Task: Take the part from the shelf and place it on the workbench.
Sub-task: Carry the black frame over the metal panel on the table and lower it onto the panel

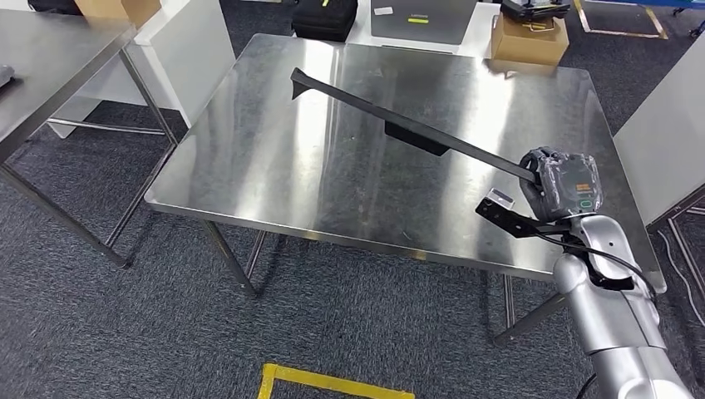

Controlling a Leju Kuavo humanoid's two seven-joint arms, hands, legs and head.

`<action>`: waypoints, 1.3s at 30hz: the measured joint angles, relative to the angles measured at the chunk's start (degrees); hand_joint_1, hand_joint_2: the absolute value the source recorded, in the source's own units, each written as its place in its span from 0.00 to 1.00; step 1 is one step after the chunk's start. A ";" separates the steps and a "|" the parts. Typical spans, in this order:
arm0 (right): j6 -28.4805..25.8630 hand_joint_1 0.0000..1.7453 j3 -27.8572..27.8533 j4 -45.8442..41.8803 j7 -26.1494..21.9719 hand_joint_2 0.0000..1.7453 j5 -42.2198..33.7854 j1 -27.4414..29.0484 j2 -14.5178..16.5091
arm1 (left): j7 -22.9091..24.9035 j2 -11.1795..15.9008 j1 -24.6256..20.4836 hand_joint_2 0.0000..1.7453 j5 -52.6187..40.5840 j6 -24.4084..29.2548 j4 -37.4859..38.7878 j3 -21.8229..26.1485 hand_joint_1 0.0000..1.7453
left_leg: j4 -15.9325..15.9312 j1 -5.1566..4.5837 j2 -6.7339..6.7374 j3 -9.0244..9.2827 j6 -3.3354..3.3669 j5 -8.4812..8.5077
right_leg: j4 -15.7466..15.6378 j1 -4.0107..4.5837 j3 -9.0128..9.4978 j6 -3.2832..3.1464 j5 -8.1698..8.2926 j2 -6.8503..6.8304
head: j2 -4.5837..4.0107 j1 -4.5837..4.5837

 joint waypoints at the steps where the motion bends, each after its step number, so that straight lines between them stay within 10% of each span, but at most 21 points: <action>1: -0.02 1.00 -0.01 0.02 0.03 1.00 0.05 0.06 0.04 | -0.03 0.01 0.03 0.00 0.00 0.04 0.00 0.00 0.00 | 1.93 0.41 0.10 -2.10 -0.42 -1.04 | 0.00 -0.08 0.30 0.00 -0.35 0.08 | 0.00 -0.09; 3: -0.05 1.00 -0.02 0.10 0.11 1.00 0.18 0.15 0.09 | -0.02 0.08 0.07 0.00 0.04 0.09 0.00 0.00 0.00 | 0.15 1.16 0.30 -3.57 -1.08 1.34 | 0.04 -0.43 1.14 0.47 -1.09 0.24 | 0.00 -0.17; 5: -0.07 1.00 -0.02 0.14 0.13 1.00 0.25 0.14 0.12 | -0.02 0.15 0.08 0.00 0.09 0.12 0.01 0.00 0.00 | -7.32 1.83 0.41 -2.06 -1.72 7.55 | 0.25 -0.78 2.08 1.24 -1.87 0.33 | 0.00 -0.29; 7: -0.09 1.00 -0.02 0.16 0.13 1.00 0.25 0.04 0.19 | -0.01 0.14 0.05 0.00 0.11 0.13 0.03 0.00 0.00 | -12.36 2.03 0.39 -0.73 -1.64 10.28 | 0.64 -0.69 2.32 2.19 -2.58 0.45 | 0.00 -0.55; 20: -0.51 1.00 -0.49 0.82 0.51 1.00 0.87 -0.54 0.12 | 0.02 0.04 0.08 0.00 0.22 0.31 0.04 0.00 0.00 | -12.99 0.66 -0.27 -0.51 0.43 11.26 | 0.13 -0.41 2.68 2.65 -3.04 0.28 | 0.00 0.53; 26: -1.07 1.00 -1.04 4.52 2.10 1.00 2.80 -3.64 0.10 | -0.18 0.04 0.08 0.00 0.09 0.45 0.04 0.00 0.00 | -12.96 0.46 -0.24 -0.56 0.57 11.24 | 0.10 -0.68 2.59 4.34 -2.99 0.29 | 0.00 0.60; 39: -7.19 1.00 -3.34 31.19 6.18 1.00 8.55 -20.29 -0.43 | -0.85 0.08 -0.32 0.00 -1.03 -0.25 0.04 -0.63 0.00 | -12.99 0.64 -0.13 -0.56 0.63 11.36 | 0.41 -0.52 2.39 4.34 -3.00 0.30 | 0.00 0.57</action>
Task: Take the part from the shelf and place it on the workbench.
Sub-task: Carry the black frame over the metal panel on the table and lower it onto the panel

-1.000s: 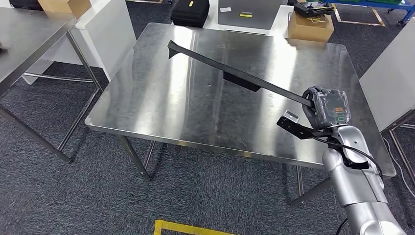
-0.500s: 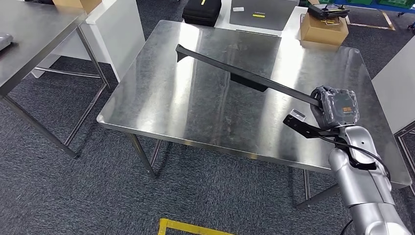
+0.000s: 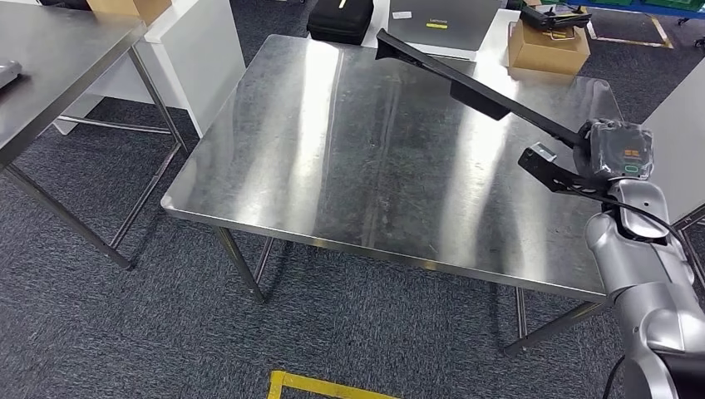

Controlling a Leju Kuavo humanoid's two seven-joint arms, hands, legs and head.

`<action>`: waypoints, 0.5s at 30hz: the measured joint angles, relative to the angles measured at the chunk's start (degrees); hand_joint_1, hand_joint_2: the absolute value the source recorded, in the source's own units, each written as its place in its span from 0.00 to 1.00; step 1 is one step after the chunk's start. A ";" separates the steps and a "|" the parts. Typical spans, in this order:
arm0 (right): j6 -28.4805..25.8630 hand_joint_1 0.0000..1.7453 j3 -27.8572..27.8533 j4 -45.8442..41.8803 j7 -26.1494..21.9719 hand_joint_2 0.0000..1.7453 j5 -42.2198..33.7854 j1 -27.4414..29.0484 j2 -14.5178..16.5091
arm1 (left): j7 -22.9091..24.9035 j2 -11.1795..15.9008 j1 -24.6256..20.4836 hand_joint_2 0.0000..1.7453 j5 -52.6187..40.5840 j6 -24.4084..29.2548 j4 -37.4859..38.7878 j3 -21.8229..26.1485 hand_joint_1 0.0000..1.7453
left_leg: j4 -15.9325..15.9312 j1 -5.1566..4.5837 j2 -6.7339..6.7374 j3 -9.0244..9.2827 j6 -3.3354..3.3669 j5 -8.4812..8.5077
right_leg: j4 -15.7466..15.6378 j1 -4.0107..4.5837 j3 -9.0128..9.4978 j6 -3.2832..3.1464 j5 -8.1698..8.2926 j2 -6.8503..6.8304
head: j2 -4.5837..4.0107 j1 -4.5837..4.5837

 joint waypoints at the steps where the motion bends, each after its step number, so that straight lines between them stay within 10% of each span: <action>1: 0.02 1.00 0.00 1.52 0.60 1.00 0.33 -1.11 0.05 | 0.01 0.01 -0.08 0.00 -0.09 0.03 0.00 -0.08 0.00 | 0.00 0.01 -0.01 -0.01 -0.01 0.01 | 0.01 0.01 0.00 0.00 0.00 0.00 | 0.00 0.03; 15: 0.03 1.00 0.23 11.61 2.09 1.00 2.99 -6.32 4.04 | -4.80 0.03 -0.47 0.00 -0.20 4.45 0.00 -0.63 0.00 | -0.01 0.12 0.01 -0.03 -0.02 0.01 | 0.01 0.13 -0.02 -0.01 -0.01 0.00 | 0.00 0.12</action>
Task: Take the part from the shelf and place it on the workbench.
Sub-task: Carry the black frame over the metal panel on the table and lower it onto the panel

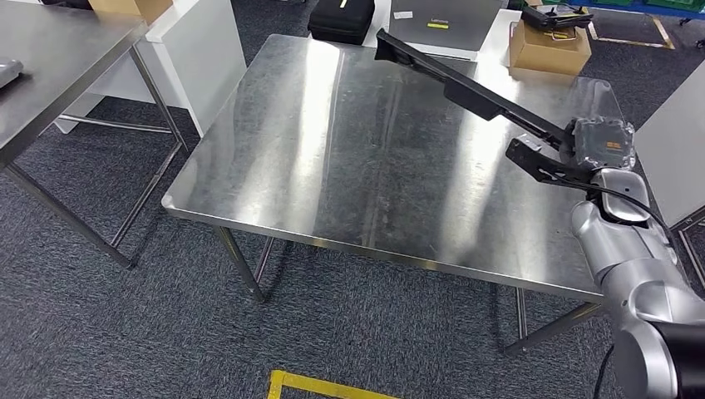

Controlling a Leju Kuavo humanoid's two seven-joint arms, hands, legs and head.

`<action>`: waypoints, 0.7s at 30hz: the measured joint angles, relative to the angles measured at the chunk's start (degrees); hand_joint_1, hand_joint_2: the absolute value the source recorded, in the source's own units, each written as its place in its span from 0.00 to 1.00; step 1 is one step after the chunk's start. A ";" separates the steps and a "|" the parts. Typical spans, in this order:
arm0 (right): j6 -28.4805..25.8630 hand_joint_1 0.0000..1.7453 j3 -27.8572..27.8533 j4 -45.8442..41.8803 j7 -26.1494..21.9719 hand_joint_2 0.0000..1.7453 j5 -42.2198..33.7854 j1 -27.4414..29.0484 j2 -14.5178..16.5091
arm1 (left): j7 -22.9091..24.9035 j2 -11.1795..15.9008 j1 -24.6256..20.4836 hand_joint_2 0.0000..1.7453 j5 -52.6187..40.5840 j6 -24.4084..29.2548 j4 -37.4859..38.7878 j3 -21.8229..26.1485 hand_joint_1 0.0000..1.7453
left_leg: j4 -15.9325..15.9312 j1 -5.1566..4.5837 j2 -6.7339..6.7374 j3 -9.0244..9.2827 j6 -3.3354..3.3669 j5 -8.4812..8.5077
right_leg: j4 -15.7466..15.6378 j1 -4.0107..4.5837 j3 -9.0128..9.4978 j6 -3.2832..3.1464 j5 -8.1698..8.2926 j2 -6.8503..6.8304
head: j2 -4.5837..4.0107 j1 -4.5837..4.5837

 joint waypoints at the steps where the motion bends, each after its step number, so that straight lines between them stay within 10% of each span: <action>1: -0.08 1.00 0.03 0.28 -0.12 1.00 0.20 0.00 0.39 | -1.42 -0.05 -0.01 0.00 0.08 1.57 0.00 -0.04 0.00 | 0.00 0.01 -0.01 0.00 0.00 0.00 | 0.00 0.01 0.00 0.00 0.00 0.00 | 0.00 0.00; 9: -1.53 1.00 0.12 1.81 -1.13 1.00 1.08 0.01 1.67 | -7.18 -0.45 -0.24 0.00 -0.08 7.80 0.00 -0.61 0.00 | 0.00 0.01 0.00 -0.01 0.00 0.00 | 0.00 0.02 -0.01 0.00 0.00 0.00 | 0.00 0.08; 13: -2.66 0.00 0.12 2.23 -1.33 1.00 1.19 0.01 1.71 | -7.10 -0.45 -0.27 1.00 -0.02 8.34 0.00 -0.69 0.00 | 0.00 0.01 0.00 -0.01 0.00 0.00 | 0.00 0.02 -0.02 0.00 0.00 0.00 | 0.00 0.09; 14: -2.89 0.00 0.12 2.27 -1.36 1.00 1.18 0.00 1.71 | -7.05 -0.45 -0.27 1.00 0.20 8.65 0.00 -0.67 0.00 | 0.00 0.01 0.01 -0.01 0.00 0.00 | 0.00 0.02 -0.02 0.00 0.00 0.00 | 0.00 0.09; 18: -3.32 0.00 0.12 2.37 -1.61 1.00 1.09 0.00 1.71 | -6.72 -0.43 -0.26 0.00 1.31 8.38 0.00 -0.49 0.00 | 0.00 0.02 0.00 -0.01 0.00 0.00 | 0.00 0.03 -0.02 0.00 0.00 0.00 | 0.00 0.10; 21: -3.44 0.00 0.12 2.45 -1.73 1.00 0.84 -0.11 1.71 | -5.33 -0.38 -0.26 0.00 0.47 7.73 0.00 -0.55 0.00 | 0.00 0.02 0.03 0.00 0.00 0.00 | 0.00 0.03 -0.01 0.00 0.00 0.01 | 0.00 0.17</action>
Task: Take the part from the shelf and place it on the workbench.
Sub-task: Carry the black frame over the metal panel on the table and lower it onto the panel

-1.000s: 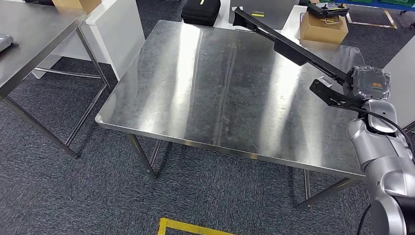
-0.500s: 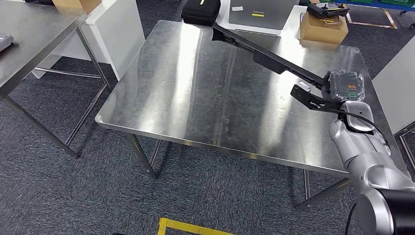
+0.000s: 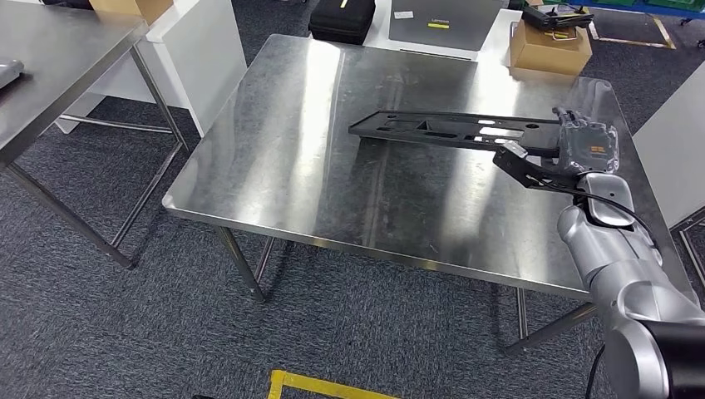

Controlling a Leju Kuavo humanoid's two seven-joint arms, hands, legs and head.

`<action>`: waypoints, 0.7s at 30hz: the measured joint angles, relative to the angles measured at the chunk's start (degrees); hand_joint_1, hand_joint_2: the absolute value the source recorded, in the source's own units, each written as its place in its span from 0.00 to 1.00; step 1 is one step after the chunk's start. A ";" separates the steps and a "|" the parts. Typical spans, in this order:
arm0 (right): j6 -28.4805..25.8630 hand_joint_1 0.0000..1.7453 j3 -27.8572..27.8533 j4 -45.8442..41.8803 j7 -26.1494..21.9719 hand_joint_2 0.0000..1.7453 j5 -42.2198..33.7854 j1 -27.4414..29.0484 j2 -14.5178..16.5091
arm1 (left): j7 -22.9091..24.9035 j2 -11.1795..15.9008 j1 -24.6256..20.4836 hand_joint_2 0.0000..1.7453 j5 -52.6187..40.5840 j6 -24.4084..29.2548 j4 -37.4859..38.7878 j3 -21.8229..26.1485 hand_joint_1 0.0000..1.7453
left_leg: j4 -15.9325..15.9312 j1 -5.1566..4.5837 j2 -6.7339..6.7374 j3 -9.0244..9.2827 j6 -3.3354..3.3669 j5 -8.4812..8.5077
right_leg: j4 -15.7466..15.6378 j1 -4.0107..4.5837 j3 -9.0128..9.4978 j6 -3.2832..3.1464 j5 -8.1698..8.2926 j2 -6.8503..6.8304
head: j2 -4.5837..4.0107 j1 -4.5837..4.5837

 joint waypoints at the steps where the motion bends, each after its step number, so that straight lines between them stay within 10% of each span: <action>1: -0.03 0.00 -0.02 0.00 -0.05 1.00 -0.15 -0.07 0.00 | 0.60 0.02 0.00 0.00 -0.27 -0.28 0.00 -0.04 0.00 | 0.00 0.00 0.01 0.00 0.00 0.00 | 0.00 0.00 0.00 0.00 0.00 0.00 | 0.00 0.01; 12: 0.56 0.00 -0.40 0.34 -0.42 1.00 -0.68 -1.23 0.00 | 2.26 0.27 0.03 0.00 -0.66 -1.16 0.02 -0.09 0.00 | 0.00 0.00 0.00 0.00 0.00 0.00 | 0.00 0.00 0.00 0.00 0.00 0.00 | 0.00 0.10; 21: 11.31 0.00 -2.07 1.05 -0.49 1.00 -3.07 -3.11 -0.44 | 2.76 0.29 0.10 0.00 -0.41 -2.39 0.02 -0.09 0.00 | 0.00 0.00 0.00 0.00 0.00 0.00 | 0.00 0.00 0.00 0.00 0.00 0.00 | 0.00 0.27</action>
